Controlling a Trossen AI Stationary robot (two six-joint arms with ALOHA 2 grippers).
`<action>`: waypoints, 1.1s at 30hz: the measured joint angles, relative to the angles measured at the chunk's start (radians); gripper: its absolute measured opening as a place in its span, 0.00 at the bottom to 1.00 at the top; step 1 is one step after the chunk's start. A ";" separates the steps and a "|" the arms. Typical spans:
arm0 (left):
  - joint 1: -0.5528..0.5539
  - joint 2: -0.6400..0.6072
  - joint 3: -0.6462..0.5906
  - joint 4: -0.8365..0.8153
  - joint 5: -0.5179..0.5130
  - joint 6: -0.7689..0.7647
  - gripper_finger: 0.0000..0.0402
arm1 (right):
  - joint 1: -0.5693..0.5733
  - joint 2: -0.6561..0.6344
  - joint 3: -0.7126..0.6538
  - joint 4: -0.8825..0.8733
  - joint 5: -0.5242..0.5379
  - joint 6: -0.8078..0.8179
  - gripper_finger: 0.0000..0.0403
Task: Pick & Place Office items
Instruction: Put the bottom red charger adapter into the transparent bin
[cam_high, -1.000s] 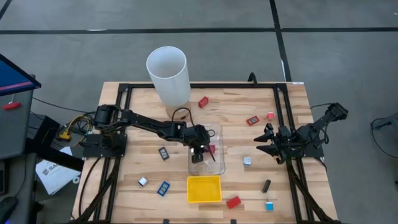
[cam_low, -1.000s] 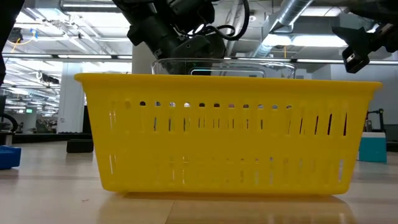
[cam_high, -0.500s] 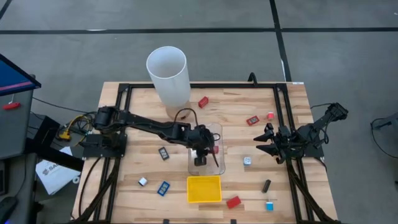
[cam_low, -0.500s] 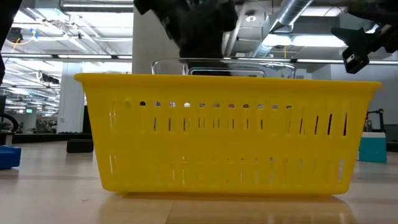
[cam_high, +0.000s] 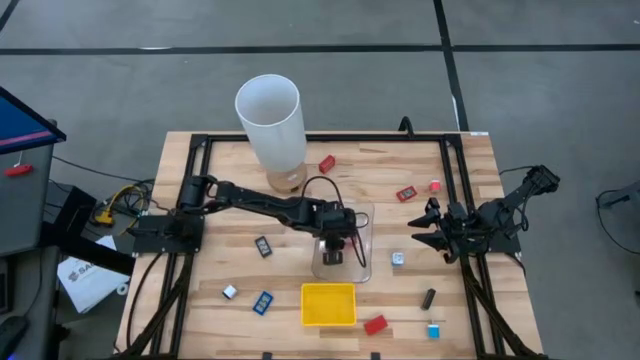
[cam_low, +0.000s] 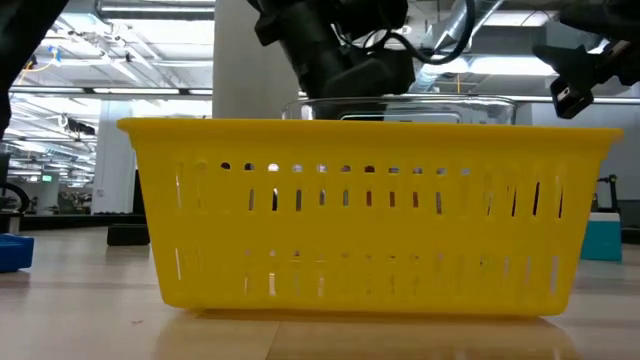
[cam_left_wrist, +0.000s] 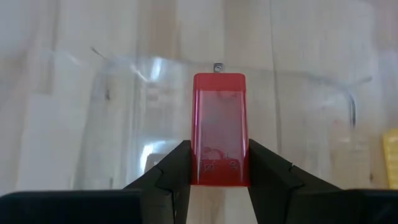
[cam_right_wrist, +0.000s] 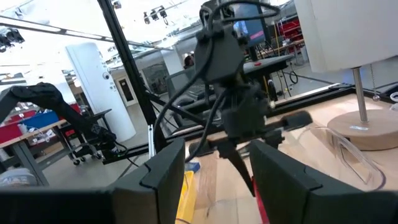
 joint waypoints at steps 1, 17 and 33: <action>0.000 -0.002 -0.001 -0.016 -0.001 -0.001 0.29 | 0.000 0.000 0.000 -0.001 0.000 0.000 0.43; -0.002 -0.007 -0.074 -0.039 -0.097 -0.120 0.29 | 0.000 0.000 0.000 -0.006 0.000 0.009 0.43; -0.019 -0.120 -0.167 -0.020 -0.163 -0.154 0.29 | 0.000 0.000 0.000 -0.009 0.000 0.016 0.43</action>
